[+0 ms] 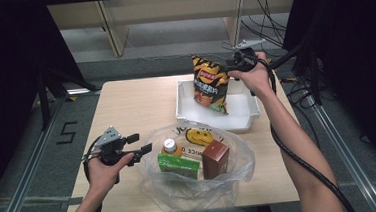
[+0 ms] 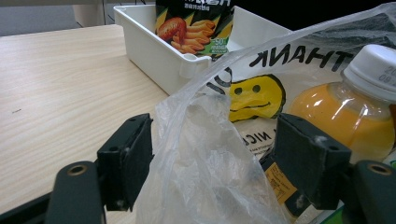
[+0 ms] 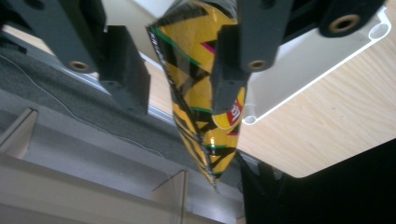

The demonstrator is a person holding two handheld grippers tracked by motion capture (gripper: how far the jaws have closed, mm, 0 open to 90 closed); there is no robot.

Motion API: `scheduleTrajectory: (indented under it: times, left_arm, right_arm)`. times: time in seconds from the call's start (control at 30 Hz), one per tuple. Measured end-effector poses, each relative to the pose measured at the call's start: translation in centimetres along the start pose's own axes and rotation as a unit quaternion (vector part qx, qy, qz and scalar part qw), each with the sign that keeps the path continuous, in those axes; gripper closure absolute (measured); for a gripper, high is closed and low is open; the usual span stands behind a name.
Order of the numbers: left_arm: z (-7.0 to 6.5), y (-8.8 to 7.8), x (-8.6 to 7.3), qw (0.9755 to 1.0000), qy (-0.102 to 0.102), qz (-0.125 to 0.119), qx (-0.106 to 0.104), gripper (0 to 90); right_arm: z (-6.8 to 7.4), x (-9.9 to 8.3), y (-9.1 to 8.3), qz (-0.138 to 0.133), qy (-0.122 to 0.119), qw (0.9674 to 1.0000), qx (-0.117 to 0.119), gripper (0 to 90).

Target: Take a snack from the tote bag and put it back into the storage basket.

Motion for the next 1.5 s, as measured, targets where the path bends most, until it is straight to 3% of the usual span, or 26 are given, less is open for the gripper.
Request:
scheduleTrajectory:
  times: [0.1,0.13,0.17,0.3,0.53,0.6,0.73,0.8,0.87,0.93,0.97,1.03,1.1,1.2,1.23,1.27,1.37,1.4,1.5]
  left_arm:
    - [0.0,0.0,0.0,1.0,0.001,0.0,0.001,27.8]
    - [-0.1,-0.1,0.0,1.0,0.002,0.0,0.003,27.8]
    - [-0.1,-0.1,0.0,1.0,0.001,0.0,0.003,27.8]
    - [-0.1,-0.1,0.0,1.0,0.0,-0.001,0.003,27.8]
    - [-0.2,-0.1,0.0,1.0,-0.004,-0.002,0.004,27.8]
    - [-0.2,-0.1,0.1,1.0,0.0,-0.002,0.004,27.8]
    - [-0.1,-0.1,0.1,1.0,-0.001,-0.002,0.005,27.8]
    - [-0.1,-0.2,0.0,1.0,-0.006,-0.003,0.005,27.8]
    - [-0.1,-0.2,0.1,1.0,-0.005,-0.003,0.006,27.8]
    - [-0.1,-0.2,0.1,1.0,-0.005,-0.003,0.006,27.8]
    - [-0.1,-0.2,0.0,1.0,-0.005,-0.003,0.006,27.8]
    - [-0.2,-0.2,0.1,1.0,0.0,-0.002,0.004,27.8]
    - [-0.1,-0.2,0.1,1.0,0.003,-0.002,0.001,27.8]
    - [-0.2,-0.2,0.1,1.0,-0.006,-0.004,0.005,27.8]
    - [-0.2,-0.2,0.1,1.0,-0.005,-0.004,0.004,27.8]
    - [-0.2,-0.1,0.0,1.0,-0.005,-0.004,0.002,27.8]
    - [-0.1,-0.2,0.1,1.0,0.001,-0.003,0.002,27.8]
    - [-0.2,-0.2,0.1,1.0,-0.002,-0.003,0.001,27.8]
    - [-0.2,-0.2,0.0,1.0,-0.005,-0.003,0.005,27.8]
  right_arm:
    - [0.1,-0.4,-0.2,0.01,0.033,0.9994,-0.004,47.4]
    - [0.0,-0.6,-0.3,0.014,0.034,0.9993,-0.005,45.8]
    - [0.0,-0.9,-0.1,0.004,0.039,0.9992,-0.011,44.4]
    - [0.2,-2.0,-0.2,0.011,0.078,0.9969,-0.004,40.5]
    - [1.4,-3.6,0.4,0.027,0.12,0.9924,0.004,43.7]
    - [1.3,-3.9,0.7,0.028,0.104,0.9941,0.007,48.0]
    - [1.7,-3.9,0.7,0.026,0.123,0.992,0.008,56.2]
    - [1.7,-3.8,0.6,0.028,0.115,0.993,0.009,60.1]
    - [1.5,-3.8,0.6,0.024,0.103,0.9943,0.006,61.6]
    - [1.7,-3.6,0.5,0.023,0.114,0.9932,0.001,63.5]
    - [1.6,-3.6,0.4,0.025,0.104,0.9942,0.0,64.8]
    - [1.5,-3.6,0.4,0.022,0.107,0.994,0.0,65.0]
    - [1.7,-3.4,0.3,0.023,0.121,0.9924,-0.002,63.1]
    - [1.5,-3.4,0.4,0.016,0.122,0.9924,-0.008,56.8]
    - [1.3,-3.4,0.5,0.01,0.111,0.9937,-0.011,56.8]
    - [1.4,-3.4,0.5,0.008,0.121,0.9926,-0.008,56.9]
    - [1.7,-3.3,0.5,0.02,0.134,0.9907,-0.004,64.6]
    - [1.6,-3.4,0.6,0.017,0.124,0.9921,-0.007,65.5]
    - [1.8,-3.5,0.7,0.02,0.13,0.9912,-0.011,70.9]
Point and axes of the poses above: each handheld gripper's, and its own axes: y roughly forward along the jaws, x roughly out of its top, z roughly to its left, the point moved 1 cm from there along y, roughly forward along the jaws, and after that the axes turned 15 degrees about -y, right-handed, at the moved point
